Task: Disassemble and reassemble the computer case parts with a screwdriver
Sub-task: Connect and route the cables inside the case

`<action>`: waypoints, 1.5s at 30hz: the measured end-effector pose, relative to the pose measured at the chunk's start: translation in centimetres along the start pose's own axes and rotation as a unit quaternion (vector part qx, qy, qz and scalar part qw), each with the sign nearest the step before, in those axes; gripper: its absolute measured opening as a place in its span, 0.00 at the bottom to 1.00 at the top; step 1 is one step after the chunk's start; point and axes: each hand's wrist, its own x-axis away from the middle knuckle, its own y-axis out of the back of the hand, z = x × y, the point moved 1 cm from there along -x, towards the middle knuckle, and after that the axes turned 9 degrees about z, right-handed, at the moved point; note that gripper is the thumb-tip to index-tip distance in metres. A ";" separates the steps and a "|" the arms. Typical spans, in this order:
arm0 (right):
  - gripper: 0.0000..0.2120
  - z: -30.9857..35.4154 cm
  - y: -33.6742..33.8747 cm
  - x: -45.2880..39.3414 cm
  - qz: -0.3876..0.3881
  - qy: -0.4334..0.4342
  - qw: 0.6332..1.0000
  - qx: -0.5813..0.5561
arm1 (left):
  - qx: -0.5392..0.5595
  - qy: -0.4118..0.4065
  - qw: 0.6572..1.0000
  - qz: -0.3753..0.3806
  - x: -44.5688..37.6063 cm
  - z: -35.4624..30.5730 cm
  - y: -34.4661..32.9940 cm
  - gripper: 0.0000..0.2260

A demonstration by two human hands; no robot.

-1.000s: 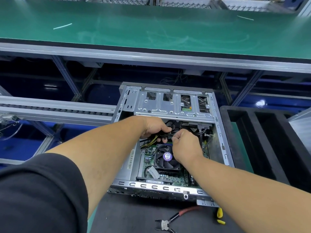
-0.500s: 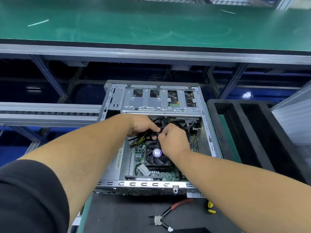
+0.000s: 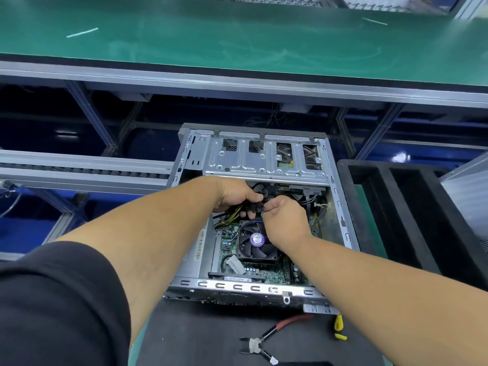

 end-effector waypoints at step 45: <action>0.04 0.7 0.0 0.5 -0.044 0.050 0.996 0.054 | -0.002 0.008 1.000 0.001 -0.4 0.4 0.3 0.13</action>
